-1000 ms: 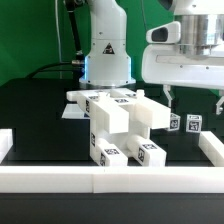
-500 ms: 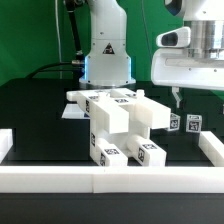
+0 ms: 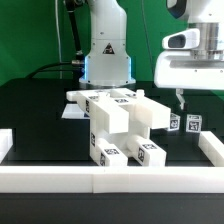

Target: Assemble chair

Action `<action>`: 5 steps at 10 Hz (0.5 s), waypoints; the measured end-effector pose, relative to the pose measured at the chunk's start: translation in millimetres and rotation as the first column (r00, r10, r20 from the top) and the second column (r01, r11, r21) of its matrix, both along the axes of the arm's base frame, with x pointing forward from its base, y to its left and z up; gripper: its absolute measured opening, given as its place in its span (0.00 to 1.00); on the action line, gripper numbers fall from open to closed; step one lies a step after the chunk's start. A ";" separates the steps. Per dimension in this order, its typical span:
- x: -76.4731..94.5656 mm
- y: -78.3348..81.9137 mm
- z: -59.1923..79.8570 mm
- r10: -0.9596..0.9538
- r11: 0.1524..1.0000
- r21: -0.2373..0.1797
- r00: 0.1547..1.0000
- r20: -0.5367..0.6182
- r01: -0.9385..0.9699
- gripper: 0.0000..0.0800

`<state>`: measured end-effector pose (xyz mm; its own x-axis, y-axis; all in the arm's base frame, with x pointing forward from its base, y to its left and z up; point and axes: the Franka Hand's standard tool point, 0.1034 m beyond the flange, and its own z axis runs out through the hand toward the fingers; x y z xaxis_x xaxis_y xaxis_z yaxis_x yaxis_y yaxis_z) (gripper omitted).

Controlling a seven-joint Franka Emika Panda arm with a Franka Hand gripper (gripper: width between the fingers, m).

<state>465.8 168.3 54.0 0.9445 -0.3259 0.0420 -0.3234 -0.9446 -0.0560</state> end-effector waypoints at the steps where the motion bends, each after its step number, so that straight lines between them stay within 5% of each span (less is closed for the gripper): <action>1: -0.2 0.2 -0.2 0.000 1.000 0.000 1.000 0.000 0.000 0.81; 5: -8.0 3.0 -4.2 0.019 1.000 -0.005 1.000 0.006 -0.019 0.81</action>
Offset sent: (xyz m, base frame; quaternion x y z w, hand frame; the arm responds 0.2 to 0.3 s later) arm 0.0000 0.0000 0.0000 0.0000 0.0000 0.0000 1.0000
